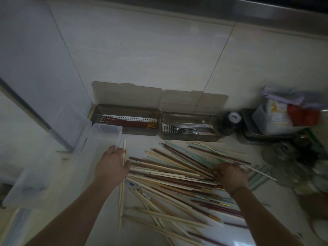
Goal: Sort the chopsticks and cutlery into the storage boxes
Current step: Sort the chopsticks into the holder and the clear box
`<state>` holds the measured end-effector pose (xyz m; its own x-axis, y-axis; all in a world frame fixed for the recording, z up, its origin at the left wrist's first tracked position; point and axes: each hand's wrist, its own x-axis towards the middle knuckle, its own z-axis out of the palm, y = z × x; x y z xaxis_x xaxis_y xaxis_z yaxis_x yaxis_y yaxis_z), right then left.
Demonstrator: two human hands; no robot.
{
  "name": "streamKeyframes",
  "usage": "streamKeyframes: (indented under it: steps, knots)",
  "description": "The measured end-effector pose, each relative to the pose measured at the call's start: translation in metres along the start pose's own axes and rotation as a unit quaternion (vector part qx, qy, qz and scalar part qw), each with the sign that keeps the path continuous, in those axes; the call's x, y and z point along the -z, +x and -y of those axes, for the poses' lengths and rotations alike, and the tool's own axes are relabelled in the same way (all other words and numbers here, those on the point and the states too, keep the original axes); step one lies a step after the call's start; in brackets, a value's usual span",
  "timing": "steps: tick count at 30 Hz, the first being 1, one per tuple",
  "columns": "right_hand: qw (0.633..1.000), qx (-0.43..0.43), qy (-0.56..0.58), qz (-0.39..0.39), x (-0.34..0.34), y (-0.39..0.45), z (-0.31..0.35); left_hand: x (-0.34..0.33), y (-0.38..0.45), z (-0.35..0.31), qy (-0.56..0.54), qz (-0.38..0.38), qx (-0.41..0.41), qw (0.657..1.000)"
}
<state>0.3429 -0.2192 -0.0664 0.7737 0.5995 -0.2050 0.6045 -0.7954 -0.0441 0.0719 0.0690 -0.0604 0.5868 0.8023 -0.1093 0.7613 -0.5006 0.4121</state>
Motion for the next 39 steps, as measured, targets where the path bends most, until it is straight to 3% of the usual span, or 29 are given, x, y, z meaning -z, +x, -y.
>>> streamKeyframes:
  steps: [6, 14, 18, 21, 29, 33, 39]
  knots:
    - [0.999, -0.029, -0.03, -0.02, -0.005, -0.003, 0.012, 0.001, 0.0, 0.0, -0.003, -0.004, 0.0, 1.0]
    - [0.965, 0.013, 0.176, -0.196, 0.011, 0.008, 0.031, 0.002, 0.0, 0.002, -0.011, 0.0, -0.003, 1.0]
    - [0.958, 0.075, 0.189, -0.2, 0.035, 0.038, 0.078, 0.001, 0.0, 0.004, -0.007, -0.003, -0.008, 1.0]
    - [0.965, 0.121, 0.129, -0.192, 0.049, 0.062, 0.123, 0.001, 0.0, 0.005, -0.008, -0.008, -0.013, 1.0]
    - [0.978, 0.149, 0.067, -0.13, 0.063, 0.107, 0.217, 0.0, -0.001, 0.007, 0.008, 0.0, -0.022, 1.0]
    - [0.972, 0.174, 0.138, -0.078, 0.054, 0.112, 0.219, -0.003, 0.0, 0.008, 0.012, -0.005, -0.025, 1.0]
    - [0.931, 0.148, 0.268, -0.198, 0.028, 0.063, 0.15, -0.006, 0.001, 0.008, 0.006, 0.0, -0.022, 1.0]
